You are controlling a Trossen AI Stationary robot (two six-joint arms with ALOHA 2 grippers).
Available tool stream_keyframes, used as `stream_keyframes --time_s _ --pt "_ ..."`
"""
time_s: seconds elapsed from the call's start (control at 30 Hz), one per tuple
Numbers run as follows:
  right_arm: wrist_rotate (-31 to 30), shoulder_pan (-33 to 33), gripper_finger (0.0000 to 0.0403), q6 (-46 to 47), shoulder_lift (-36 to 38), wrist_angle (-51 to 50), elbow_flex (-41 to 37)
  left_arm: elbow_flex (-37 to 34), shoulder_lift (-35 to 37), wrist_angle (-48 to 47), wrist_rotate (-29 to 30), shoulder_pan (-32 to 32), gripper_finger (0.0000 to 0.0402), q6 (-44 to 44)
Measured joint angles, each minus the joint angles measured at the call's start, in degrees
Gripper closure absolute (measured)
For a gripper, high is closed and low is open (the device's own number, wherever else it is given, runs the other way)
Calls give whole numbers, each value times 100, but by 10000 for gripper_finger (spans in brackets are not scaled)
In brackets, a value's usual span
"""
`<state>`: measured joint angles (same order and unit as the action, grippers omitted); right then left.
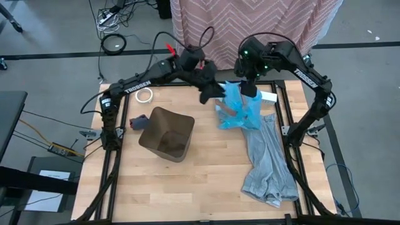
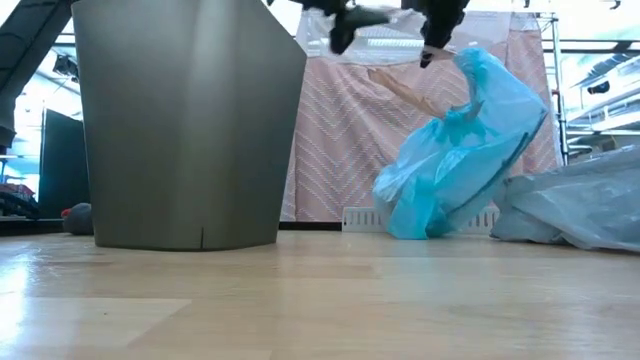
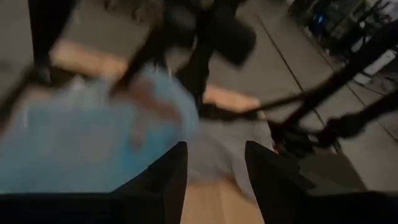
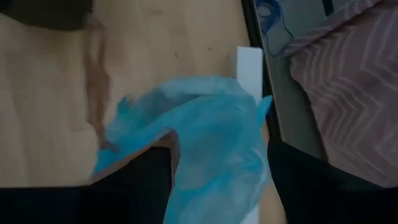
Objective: Place trash/remove bag and relplace
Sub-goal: Remove the blue trash bag from the black trash bin
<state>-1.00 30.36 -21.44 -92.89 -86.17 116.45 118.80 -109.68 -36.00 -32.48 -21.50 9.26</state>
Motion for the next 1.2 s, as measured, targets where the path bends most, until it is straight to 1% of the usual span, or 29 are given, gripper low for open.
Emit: stream_keyframes --time_s 0.07,0.13,0.23,0.3,0.37,0.5,0.63,0.67,0.87,0.93,1.0,1.13,1.2 --pt "105 -20 161 39 2 52 8 0 -50 500 124 79 231 133" --pt "94 -33 161 69 -21 93 4 5 -182 1057 91 179 231 296" --pt "75 -25 161 84 -17 193 1 5 -415 1606 -294 328 231 607" --pt "64 -12 162 84 -17 212 1 0 -563 1731 -612 444 231 778" --pt "66 13 163 83 -19 325 1 0 -675 1723 -775 536 231 864" --pt "124 56 162 281 -17 609 3 0 -912 1726 -676 684 231 907" --pt "129 43 165 336 -21 712 1 -2 -1000 1739 -110 781 231 896" --pt "124 42 166 402 -21 772 1 -2 -991 1745 115 781 231 877" --pt "261 -112 170 807 -41 844 1 0 -1000 1957 2153 751 231 783" --pt "189 -163 170 815 -41 839 1 0 -1005 1938 2566 712 231 793" --pt "156 -193 170 813 -31 827 1 0 -1076 1952 2754 664 231 790" --pt "232 -225 170 786 -13 754 128 2 -1159 1574 2755 536 231 764" --pt "220 -218 172 778 -13 658 293 2 -1171 1222 2773 468 231 763"
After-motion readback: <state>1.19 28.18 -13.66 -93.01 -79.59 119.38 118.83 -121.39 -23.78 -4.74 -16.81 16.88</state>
